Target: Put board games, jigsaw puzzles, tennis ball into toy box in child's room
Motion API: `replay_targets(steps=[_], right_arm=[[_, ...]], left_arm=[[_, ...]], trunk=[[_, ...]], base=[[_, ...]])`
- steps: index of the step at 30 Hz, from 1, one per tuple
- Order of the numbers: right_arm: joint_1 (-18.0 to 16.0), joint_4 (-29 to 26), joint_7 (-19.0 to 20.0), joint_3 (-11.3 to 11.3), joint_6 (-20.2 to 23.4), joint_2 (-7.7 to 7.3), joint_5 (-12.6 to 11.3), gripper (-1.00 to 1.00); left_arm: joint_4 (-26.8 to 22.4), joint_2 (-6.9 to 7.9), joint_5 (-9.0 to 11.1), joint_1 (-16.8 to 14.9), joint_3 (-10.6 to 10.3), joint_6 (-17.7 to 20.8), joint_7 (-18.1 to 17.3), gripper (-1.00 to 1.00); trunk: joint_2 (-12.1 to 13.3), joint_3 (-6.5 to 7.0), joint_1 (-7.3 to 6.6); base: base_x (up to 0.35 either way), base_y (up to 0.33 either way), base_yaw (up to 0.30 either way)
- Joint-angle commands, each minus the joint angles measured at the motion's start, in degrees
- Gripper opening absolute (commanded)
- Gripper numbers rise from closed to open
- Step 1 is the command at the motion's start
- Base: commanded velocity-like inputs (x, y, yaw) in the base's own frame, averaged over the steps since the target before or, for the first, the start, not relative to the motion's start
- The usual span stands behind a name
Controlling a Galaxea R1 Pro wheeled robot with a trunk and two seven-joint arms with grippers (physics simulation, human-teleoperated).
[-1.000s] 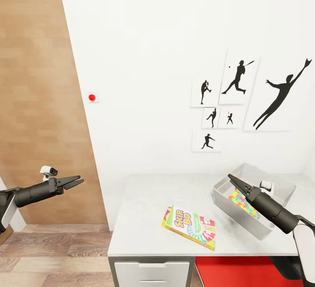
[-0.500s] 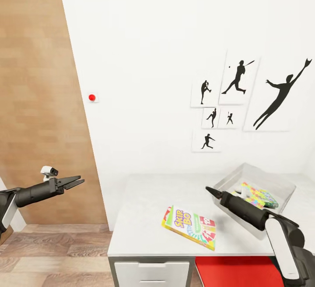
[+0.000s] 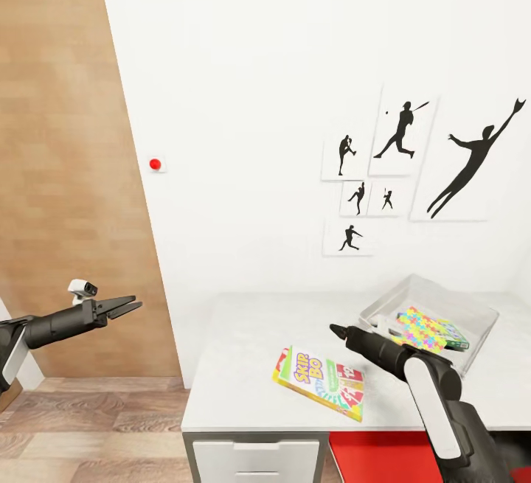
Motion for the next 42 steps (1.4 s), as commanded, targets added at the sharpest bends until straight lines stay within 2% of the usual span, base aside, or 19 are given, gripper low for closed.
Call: replay_targets(steps=[1, 3, 7, 11, 17, 24, 42], right_arm=[[-0.2, 0.0, -1.8, 0.5, 0.4, 0.33, -0.5, 1.0], [-0.7, 0.1, -5.7, 1.7, 0.8, 1.04, -0.6, 1.0], [-2.0, 0.2, -11.0, 3.3, 1.7, 1.76, -0.7, 1.0], [-3.0, 1.3, -14.1, 4.9, 2.2, 3.04, -1.0, 1.0], [-3.6, 1.9, -15.1, 6.4, 2.2, 4.81, -0.5, 1.0], [-3.7, 2.0, -15.4, 7.0, 1.8, 5.57, -0.3, 1.0], [-4.6, 2.6, -15.5, 7.1, 1.6, 5.81, -0.4, 1.0]], left_arm=[[0.0, 0.02, 0.0, 0.0, 0.0, 0.6, -0.2, 1.0], [0.0, 0.01, 0.0, 0.0, 0.0, 0.6, -0.2, 1.0], [0.0, -0.14, 0.0, 0.0, -0.1, 0.6, -0.2, 1.0], [0.0, -0.32, -0.1, 0.0, -0.1, 0.6, 0.0, 1.0], [0.0, -0.42, -0.1, 0.0, -0.1, 0.7, 0.0, 1.0], [0.0, -0.4, -0.1, 0.0, -0.1, 0.7, 0.0, 1.0], [0.0, -0.36, -0.1, 0.0, 0.0, 0.7, 0.0, 1.0]], trunk=[[0.0, -0.03, 0.02], [0.0, -0.03, 0.02], [0.0, -0.03, 0.02], [0.0, -0.03, 0.02], [0.0, -0.03, 0.02], [0.0, -0.07, 0.02], [0.0, -1.61, 0.02]], base=[[0.0, 0.0, 0.0], [0.0, 0.0, 0.0], [0.0, 0.0, 0.0], [0.0, 0.0, 0.0], [0.0, 0.0, 0.0], [0.0, 0.0, 0.0], [0.0, 0.0, 0.0]])
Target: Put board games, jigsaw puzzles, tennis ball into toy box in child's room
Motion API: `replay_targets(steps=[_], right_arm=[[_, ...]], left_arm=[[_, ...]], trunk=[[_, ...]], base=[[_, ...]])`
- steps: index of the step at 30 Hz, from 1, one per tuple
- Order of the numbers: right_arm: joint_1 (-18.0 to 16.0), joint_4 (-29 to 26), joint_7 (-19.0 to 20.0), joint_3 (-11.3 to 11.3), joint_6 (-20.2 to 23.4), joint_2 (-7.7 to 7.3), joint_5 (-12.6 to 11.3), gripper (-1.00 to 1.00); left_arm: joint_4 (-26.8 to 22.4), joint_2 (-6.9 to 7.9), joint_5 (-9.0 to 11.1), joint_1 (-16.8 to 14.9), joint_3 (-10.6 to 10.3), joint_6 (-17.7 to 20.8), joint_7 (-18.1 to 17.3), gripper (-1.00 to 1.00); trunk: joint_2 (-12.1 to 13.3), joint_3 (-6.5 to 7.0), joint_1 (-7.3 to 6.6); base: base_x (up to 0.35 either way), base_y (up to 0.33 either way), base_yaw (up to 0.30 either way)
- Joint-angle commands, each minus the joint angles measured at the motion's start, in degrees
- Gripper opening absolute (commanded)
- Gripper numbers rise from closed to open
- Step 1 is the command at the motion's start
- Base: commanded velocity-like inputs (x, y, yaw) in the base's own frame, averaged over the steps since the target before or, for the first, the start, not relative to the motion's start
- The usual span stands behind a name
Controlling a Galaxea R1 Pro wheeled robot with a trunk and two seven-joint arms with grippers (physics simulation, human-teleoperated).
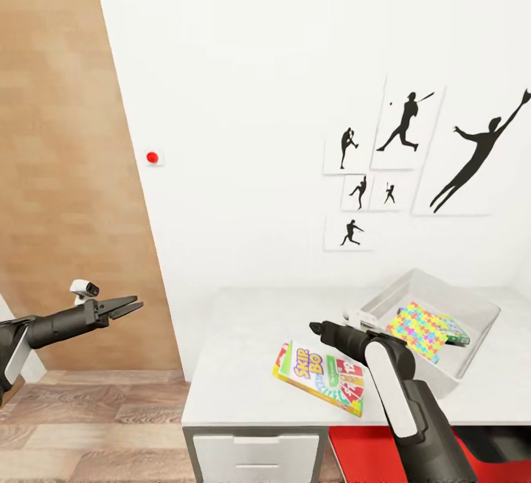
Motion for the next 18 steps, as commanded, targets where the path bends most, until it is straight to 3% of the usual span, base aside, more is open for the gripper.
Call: replay_targets(steps=[1, 18], right_arm=[[-0.2, 0.0, -0.6, 0.0, 0.1, 0.01, -0.6, 1.0], [-1.2, 1.3, -1.6, -0.3, 0.1, -0.75, -0.6, 1.0]], left_arm=[[0.0, 0.0, 0.0, 0.0, 0.0, 0.6, -0.2, 1.0], [0.0, -0.01, 0.0, 0.0, 0.0, 0.7, -0.2, 1.0]], trunk=[[-0.1, -0.16, 0.03], [-0.1, -1.75, 0.03]], base=[[0.0, 0.0, 0.0], [0.0, 0.0, 0.0]])
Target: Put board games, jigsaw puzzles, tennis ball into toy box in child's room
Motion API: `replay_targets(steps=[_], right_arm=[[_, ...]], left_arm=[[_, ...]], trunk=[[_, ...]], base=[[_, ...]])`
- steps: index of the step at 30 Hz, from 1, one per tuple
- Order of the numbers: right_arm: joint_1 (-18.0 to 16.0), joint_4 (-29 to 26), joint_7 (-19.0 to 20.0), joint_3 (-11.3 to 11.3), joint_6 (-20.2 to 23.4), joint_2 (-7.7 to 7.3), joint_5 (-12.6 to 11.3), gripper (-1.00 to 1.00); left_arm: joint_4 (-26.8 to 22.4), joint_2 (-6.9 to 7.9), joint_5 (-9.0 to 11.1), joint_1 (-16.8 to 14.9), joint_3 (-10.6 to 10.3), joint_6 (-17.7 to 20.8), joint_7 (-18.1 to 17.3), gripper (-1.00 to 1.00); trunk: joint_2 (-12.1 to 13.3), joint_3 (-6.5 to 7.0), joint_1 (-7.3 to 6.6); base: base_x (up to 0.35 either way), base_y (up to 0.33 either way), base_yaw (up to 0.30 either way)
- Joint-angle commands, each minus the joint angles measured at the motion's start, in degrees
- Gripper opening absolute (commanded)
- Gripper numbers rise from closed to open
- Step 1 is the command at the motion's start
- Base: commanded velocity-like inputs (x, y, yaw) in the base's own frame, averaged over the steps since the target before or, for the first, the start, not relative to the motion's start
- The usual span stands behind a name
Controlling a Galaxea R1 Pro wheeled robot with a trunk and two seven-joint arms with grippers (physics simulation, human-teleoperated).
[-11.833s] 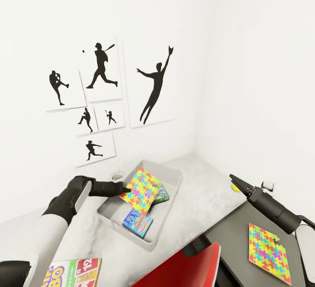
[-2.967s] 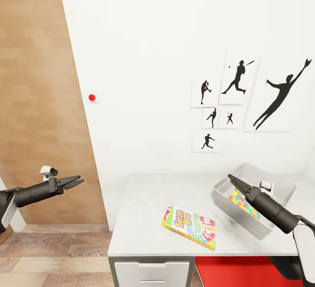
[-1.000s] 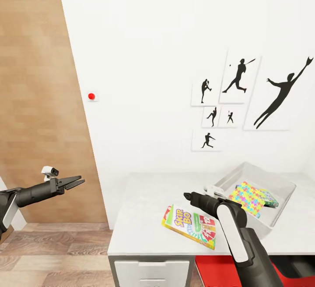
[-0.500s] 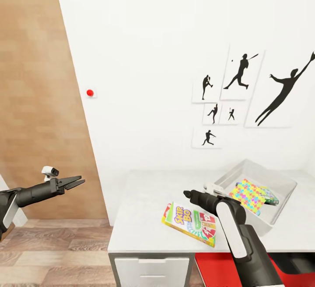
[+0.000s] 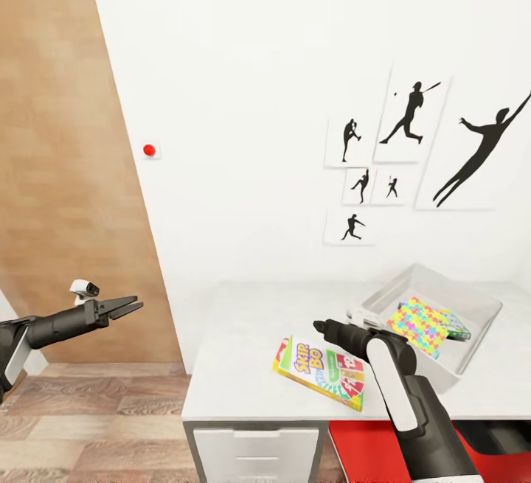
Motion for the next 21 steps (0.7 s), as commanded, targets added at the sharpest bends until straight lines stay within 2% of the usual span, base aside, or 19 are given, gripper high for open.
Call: replay_targets(steps=[1, 11, 21], right_arm=[[-0.1, 0.0, -0.9, 0.0, 0.1, -0.02, -0.6, 1.0], [-0.8, 1.9, -6.8, -0.1, -0.2, 0.26, -0.6, 1.0], [-1.5, 3.4, -8.1, -0.1, -1.1, -0.1, -0.7, 1.0]], left_arm=[[0.0, 0.03, 0.0, -0.1, 0.0, 0.6, -0.2, 1.0], [0.0, 0.08, -0.1, -0.1, 0.0, 0.6, -0.1, 1.0], [0.0, 0.07, -0.1, -0.1, 0.0, 0.6, 0.0, 1.0]], trunk=[[-0.1, -0.24, 0.04], [-0.1, -1.17, 0.04], [-0.1, -2.11, 0.04]], base=[[0.0, 0.0, 0.0], [0.0, 0.0, 0.0], [0.0, 0.0, 0.0]])
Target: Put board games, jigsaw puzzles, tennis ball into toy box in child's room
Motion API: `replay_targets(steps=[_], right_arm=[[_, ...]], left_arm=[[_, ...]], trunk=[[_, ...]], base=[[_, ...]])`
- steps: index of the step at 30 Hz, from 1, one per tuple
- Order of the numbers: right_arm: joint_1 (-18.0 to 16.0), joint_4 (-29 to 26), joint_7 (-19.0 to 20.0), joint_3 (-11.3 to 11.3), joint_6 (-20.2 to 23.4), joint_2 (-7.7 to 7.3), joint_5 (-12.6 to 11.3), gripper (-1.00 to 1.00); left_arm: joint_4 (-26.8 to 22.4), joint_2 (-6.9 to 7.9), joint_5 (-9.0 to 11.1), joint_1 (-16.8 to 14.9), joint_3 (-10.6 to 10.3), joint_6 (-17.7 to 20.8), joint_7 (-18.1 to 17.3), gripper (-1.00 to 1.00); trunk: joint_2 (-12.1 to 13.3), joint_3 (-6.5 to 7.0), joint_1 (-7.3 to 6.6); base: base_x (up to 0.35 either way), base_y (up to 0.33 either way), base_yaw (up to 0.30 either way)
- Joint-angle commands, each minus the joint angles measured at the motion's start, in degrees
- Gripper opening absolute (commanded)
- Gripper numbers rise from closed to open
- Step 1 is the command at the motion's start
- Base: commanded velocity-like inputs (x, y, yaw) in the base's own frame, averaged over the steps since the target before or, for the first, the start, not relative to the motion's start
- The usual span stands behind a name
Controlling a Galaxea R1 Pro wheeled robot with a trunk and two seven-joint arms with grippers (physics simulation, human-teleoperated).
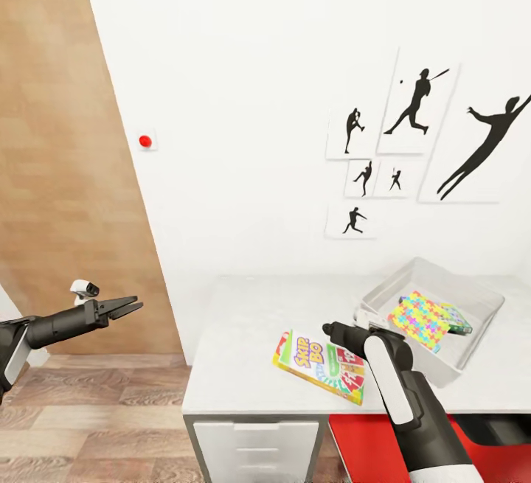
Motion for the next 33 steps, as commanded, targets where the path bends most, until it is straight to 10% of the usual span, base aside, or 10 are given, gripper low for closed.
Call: replay_targets(steps=[1, 33], right_arm=[[-0.1, 0.0, -0.6, 0.0, 0.1, 0.0, -0.6, 1.0], [-2.1, 5.0, -0.7, -2.6, 0.0, -0.15, -0.5, 1.0]], left_arm=[[0.0, 0.02, 0.0, 0.0, 0.0, 0.6, -0.2, 1.0], [0.0, 0.11, 0.0, 0.0, 0.0, 0.6, -0.2, 1.0]], trunk=[[-0.1, -0.23, 0.04], [-0.1, -3.23, 0.04]], base=[[0.0, 0.0, 0.0], [0.008, 0.0, 0.0]])
